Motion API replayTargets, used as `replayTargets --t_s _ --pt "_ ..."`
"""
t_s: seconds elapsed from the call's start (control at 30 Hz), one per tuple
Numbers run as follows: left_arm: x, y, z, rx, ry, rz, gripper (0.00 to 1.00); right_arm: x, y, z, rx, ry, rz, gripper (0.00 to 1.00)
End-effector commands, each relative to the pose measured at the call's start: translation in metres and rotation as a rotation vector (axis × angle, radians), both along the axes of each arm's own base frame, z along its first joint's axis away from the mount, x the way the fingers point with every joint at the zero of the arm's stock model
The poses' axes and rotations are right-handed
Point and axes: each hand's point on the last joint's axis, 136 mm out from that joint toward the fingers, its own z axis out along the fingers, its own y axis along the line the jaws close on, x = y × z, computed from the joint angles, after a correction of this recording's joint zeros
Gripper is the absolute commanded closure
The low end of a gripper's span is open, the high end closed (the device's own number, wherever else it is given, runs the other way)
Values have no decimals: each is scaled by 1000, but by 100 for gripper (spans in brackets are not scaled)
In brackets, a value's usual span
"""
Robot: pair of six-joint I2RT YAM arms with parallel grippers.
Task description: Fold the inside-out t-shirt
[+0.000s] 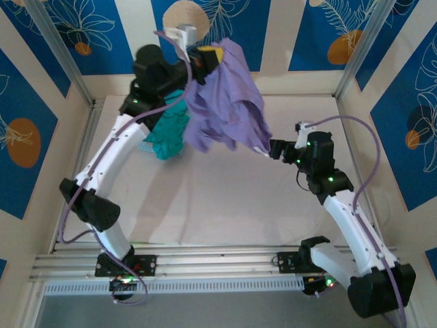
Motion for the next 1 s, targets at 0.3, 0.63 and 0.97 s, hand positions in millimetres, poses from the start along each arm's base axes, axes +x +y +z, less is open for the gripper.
replayTargets --t_s 0.3,0.63,0.97 --pt "80 48 -259 705 201 465 17 -17 -17 1 -3 -7 -59 11" --pt "129 127 -383 1126 385 621 18 -3 21 -23 8 45 62 11" --pt "139 154 -423 1157 510 622 66 -4 31 -33 9 75 106 11"
